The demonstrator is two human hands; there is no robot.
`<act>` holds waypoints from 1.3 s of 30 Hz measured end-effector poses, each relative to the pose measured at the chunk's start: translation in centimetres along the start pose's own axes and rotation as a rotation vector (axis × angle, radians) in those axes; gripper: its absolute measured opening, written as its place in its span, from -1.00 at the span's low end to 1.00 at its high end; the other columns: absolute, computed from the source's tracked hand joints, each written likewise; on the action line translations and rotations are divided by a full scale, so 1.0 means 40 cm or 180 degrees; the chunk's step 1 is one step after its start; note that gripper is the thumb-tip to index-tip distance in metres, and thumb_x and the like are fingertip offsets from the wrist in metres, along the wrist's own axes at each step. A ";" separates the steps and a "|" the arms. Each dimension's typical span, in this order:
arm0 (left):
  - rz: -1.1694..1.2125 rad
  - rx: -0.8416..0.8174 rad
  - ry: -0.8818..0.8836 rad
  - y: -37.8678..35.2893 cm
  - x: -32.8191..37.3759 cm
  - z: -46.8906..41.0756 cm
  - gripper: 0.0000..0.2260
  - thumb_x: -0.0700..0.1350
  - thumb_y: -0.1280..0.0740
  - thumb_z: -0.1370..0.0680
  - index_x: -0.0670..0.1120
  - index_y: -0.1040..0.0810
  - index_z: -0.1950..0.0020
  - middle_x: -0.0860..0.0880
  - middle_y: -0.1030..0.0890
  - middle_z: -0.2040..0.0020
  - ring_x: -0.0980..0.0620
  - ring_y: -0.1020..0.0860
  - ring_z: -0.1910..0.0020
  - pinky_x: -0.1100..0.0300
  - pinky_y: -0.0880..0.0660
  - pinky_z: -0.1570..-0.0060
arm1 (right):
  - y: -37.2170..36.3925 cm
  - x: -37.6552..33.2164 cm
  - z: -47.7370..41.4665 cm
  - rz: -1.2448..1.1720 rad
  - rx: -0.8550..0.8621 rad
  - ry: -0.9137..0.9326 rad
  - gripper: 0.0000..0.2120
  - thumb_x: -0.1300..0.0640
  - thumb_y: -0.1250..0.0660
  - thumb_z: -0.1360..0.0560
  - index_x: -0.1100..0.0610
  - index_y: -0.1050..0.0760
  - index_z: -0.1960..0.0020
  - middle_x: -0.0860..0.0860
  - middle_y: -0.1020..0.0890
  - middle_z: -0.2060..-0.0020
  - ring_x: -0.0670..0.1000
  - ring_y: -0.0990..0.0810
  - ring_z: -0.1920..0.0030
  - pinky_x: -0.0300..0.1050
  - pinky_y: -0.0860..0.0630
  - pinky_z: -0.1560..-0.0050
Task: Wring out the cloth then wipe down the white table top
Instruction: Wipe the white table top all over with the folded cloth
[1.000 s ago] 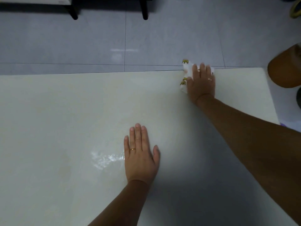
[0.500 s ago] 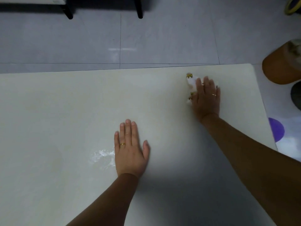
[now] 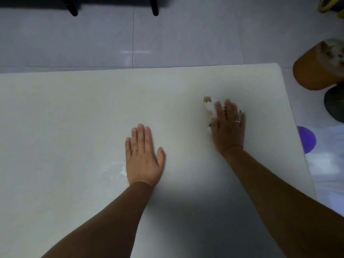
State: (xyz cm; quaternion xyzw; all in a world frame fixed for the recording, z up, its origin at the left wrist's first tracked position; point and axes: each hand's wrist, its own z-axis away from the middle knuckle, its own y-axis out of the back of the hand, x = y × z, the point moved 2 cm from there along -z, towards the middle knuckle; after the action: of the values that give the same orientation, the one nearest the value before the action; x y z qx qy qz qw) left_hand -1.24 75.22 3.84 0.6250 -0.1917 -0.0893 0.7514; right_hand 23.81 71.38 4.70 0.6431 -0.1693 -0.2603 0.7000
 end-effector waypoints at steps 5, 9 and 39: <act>-0.0009 0.0005 0.0003 0.001 0.000 0.003 -0.37 0.11 0.08 -0.56 -0.19 0.00 -0.55 -0.18 -0.03 -0.57 -0.11 0.04 -0.55 -0.04 0.12 -0.51 | -0.042 -0.187 0.131 -0.0150 -0.0041 -0.0213 -0.43 -0.02 -0.06 -0.56 0.02 -0.04 -0.53 0.13 -0.08 -0.53 0.15 -0.01 -0.52 0.18 0.07 -0.48; -0.0012 -0.0078 -0.0015 0.017 0.010 0.004 -0.37 0.11 0.13 -0.56 -0.20 0.02 -0.56 -0.19 0.00 -0.57 -0.13 0.06 -0.55 -0.02 0.19 -0.51 | -0.033 -0.168 0.224 0.0122 -0.0252 0.1521 -0.46 -0.06 -0.06 -0.52 -0.02 -0.19 -0.49 0.07 -0.22 -0.50 0.10 -0.15 -0.50 0.19 -0.08 -0.47; 0.0183 -0.0070 -0.0155 -0.039 0.047 0.287 -0.41 0.03 -0.03 -0.53 -0.19 -0.15 -0.53 -0.16 -0.15 -0.54 -0.10 -0.07 -0.54 -0.06 0.00 -0.50 | -0.064 -0.083 0.465 0.0278 -0.0245 0.1467 -0.39 -0.17 -0.07 -0.51 0.02 -0.16 -0.51 0.10 -0.19 -0.50 0.13 -0.14 -0.50 0.30 -0.10 -0.43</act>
State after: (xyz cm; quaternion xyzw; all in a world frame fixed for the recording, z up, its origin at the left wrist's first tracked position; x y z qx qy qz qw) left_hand -3.97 63.83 4.32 0.6086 -0.2268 -0.0849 0.7556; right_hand 10.13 58.08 4.65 0.6504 -0.0227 -0.0824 0.7547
